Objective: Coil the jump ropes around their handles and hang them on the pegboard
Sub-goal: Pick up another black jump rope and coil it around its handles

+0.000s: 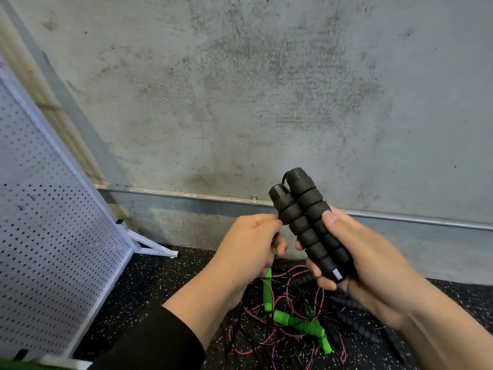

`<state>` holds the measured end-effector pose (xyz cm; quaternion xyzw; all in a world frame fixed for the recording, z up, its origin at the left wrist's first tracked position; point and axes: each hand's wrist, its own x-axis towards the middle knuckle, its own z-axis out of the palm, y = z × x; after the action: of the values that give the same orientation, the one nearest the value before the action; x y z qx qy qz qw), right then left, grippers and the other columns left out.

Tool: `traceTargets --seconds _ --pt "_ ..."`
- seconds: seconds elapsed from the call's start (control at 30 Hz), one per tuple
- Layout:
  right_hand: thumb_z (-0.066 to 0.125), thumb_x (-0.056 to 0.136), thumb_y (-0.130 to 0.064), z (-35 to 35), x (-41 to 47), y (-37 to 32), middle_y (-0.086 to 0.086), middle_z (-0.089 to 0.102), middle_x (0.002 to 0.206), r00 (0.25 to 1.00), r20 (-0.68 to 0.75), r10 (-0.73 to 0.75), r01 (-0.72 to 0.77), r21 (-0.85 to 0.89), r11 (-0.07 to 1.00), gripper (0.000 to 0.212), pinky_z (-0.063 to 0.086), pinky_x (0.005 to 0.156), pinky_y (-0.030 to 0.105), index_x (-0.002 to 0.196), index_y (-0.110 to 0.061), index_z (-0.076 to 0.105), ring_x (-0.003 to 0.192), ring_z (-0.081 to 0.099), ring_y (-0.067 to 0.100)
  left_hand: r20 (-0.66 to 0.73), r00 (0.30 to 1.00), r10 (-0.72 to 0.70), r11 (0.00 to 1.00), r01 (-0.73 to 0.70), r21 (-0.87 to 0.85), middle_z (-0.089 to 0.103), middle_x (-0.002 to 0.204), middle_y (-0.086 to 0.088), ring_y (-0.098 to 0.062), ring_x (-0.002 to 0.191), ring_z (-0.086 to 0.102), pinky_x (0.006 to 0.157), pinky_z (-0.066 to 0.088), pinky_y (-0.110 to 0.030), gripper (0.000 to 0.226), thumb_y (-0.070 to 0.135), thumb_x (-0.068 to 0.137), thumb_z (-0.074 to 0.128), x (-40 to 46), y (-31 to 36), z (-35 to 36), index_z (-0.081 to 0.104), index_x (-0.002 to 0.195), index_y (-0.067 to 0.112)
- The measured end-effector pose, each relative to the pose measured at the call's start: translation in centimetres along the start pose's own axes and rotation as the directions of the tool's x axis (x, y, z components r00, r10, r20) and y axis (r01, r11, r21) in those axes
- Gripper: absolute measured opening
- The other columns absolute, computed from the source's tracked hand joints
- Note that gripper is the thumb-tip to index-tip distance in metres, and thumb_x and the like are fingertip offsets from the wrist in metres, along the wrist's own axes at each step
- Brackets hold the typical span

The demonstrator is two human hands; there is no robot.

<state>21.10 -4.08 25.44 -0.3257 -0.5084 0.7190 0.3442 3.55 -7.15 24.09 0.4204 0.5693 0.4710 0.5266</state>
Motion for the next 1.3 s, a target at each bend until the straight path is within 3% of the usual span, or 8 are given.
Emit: traceTargets --seconds 0.27,0.4,0.5,0.63,0.77,0.97,1.2,1.3 --pt "0.055 0.101 -0.036 0.4 0.2 0.8 0.012 0.063 0.075 0.985 -0.089 -0.149 0.073 -0.569 0.819 0.037 0.04 0.052 0.028 0.12 -0.068 0.056 0.057 0.05 0.017 0.038 0.982 -0.185 0.979 0.187 -0.085 0.046 0.058 0.003 -0.009 0.043 0.019 0.042 0.017 -0.019 0.033 0.018 0.1 0.043 -0.4 -0.6 -1.0 0.066 0.117 0.001" --pt "0.058 0.099 -0.037 0.4 0.6 1.5 -0.027 0.066 0.072 0.977 -0.097 -0.188 0.039 -0.792 0.61 0.046 0.042 0.06 0.011 0.127 -0.071 0.044 0.06 0.056 -0.006 0.128 0.961 -0.244 0.943 0.266 -0.201 0.045 0.061 0.004 -0.009 0.046 0.017 0.042 0.016 -0.021 0.033 0.028 0.098 0.043 -0.5 -0.4 -1.3 0.064 0.109 0.006" --pt "0.055 0.095 -0.049 -0.3 0.9 2.6 -0.017 0.061 0.098 0.979 -0.055 -0.194 0.034 -0.904 0.425 0.059 0.05 0.086 0.027 0.14 -0.073 0.027 0.091 0.06 0.001 0.106 0.955 -0.276 0.935 0.292 -0.201 0.038 0.061 0.006 -0.008 0.047 0.016 0.044 0.011 -0.021 0.033 0.05 0.099 0.052 -0.6 -0.3 -1.1 0.056 0.087 0.019" --pt "0.052 0.095 -0.056 0.3 1.0 3.3 -0.014 0.042 0.1 0.98 -0.019 -0.196 0.013 -0.987 0.16 0.066 0.05 0.084 0.034 0.148 -0.068 0.014 0.099 0.052 0.011 0.004 0.963 -0.27 0.945 0.266 -0.189 0.038 0.055 0.008 -0.006 0.044 0.017 0.039 0.014 -0.018 0.045 0.063 0.092 0.059 -0.1 -1.1 -0.7 0.046 0.071 0.026" --pt "0.047 0.095 -0.062 1.0 0.9 3.1 -0.009 0.04 0.111 0.974 0.023 -0.226 0.038 -0.997 0.062 0.07 0.048 0.088 0.031 0.151 -0.063 0.005 0.109 0.047 0.014 -0.097 0.967 -0.236 0.952 0.21 -0.225 0.038 0.049 0.008 -0.007 0.04 0.021 0.04 0.016 -0.018 0.036 0.052 0.094 0.064 0.2 -1.5 -0.6 0.057 0.093 0.017" --pt "0.022 0.083 -0.077 1.1 0.6 2.9 -0.021 0.038 0.127 0.978 0.015 -0.209 0.072 -0.96 0.269 0.078 0.042 0.099 0.025 0.155 -0.055 0.003 0.12 0.042 0.001 -0.124 0.981 -0.152 0.964 0.119 -0.238 0.033 0.051 0.006 -0.008 0.042 0.017 0.044 0.013 -0.021 0.033 0.041 0.098 0.062 0.3 -1.1 -1.0 0.046 0.075 0.023" --pt "0.071 0.091 -0.031 0.8 0.8 1.5 -0.016 0.075 0.097 0.974 -0.184 -0.13 -0.017 -0.636 0.772 0.027 0.049 0.073 0.011 0.117 -0.039 0.066 0.089 0.07 0.001 -0.128 0.987 -0.098 0.976 0.07 -0.208 0.032 0.051 0.007 -0.009 0.045 0.016 0.043 0.014 -0.022 0.027 0.039 0.097 0.061 0.1 -1.1 -0.6 0.05 0.087 0.016" --pt "0.075 0.084 -0.026 0.6 0.6 0.8 0.005 0.077 0.095 0.971 -0.227 0.071 -0.13 -0.257 0.958 0.028 0.059 0.064 0.027 0.109 -0.016 0.069 0.077 0.073 0.017 -0.095 0.992 -0.079 0.976 0.058 -0.21 0.032 0.052 0.007 -0.009 0.045 0.016 0.042 0.015 -0.022 0.027 0.038 0.098 0.058 -0.1 -0.9 -0.5 0.05 0.081 0.019"
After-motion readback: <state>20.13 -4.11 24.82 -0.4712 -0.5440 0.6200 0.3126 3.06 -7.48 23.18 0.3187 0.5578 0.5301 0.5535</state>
